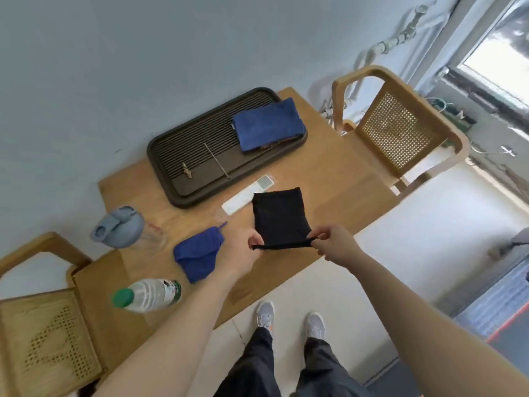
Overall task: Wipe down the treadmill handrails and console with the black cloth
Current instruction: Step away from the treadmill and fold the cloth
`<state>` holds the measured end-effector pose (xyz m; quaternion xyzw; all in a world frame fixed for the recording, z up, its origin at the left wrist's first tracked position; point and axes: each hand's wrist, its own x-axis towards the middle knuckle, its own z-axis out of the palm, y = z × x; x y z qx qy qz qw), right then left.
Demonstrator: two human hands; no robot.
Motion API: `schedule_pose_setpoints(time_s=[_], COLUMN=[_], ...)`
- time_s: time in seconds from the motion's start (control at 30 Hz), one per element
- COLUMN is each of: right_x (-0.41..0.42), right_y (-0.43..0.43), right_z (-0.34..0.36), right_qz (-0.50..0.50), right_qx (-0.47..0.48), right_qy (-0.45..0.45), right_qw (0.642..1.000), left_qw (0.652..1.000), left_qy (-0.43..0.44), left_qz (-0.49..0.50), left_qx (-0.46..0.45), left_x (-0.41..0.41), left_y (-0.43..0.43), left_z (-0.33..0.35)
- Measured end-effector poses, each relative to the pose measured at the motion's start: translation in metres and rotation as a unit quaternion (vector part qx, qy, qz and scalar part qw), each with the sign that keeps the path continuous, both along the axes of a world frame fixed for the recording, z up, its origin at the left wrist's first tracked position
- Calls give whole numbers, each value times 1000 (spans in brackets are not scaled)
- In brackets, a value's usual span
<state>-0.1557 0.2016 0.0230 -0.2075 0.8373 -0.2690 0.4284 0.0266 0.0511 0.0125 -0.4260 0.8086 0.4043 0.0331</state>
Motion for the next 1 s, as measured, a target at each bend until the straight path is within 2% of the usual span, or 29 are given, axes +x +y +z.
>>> schedule_pose_setpoints(time_s=[0.07,0.13,0.37,0.47,0.53,0.6,0.7,0.8,0.9,1.0], right_x=[1,-5,-55,-64,-60,-50,-36,-19,-2,11], right_y=[6,4,-71,-96,-99,-95,-95,-104,-120,-136], right_z=[-30,-47,-63,-71,-79,-89,-99,-103,-106,-107], right_qz=[25,37,-48,-69,-34,-28,-14,76,154,182], right_qx=[29,37,-53,-45,47,113,86,61,41,30], right_qy=[-24,-35,-44,-33,12,8,25,62,80,87], right_qw=[999,998,996,996,998,993,996,993,984,979], left_qw=[998,995,968,954,957,958,960,953,944,951], left_qy=[-44,-43,87,77,-21,-109,-102,-74,-56,-87], left_qz=[23,67,231,288,287,263,259,293,318,265], left_qx=[34,56,46,43,31,24,21,-3,-64,-136], left_x=[4,0,-55,-77,-81,-81,-74,-57,-34,-17], left_y=[14,20,-30,-50,-49,-34,-7,11,15,5], left_z=[-28,-44,-49,-60,-70,-78,-89,-89,-87,-87])
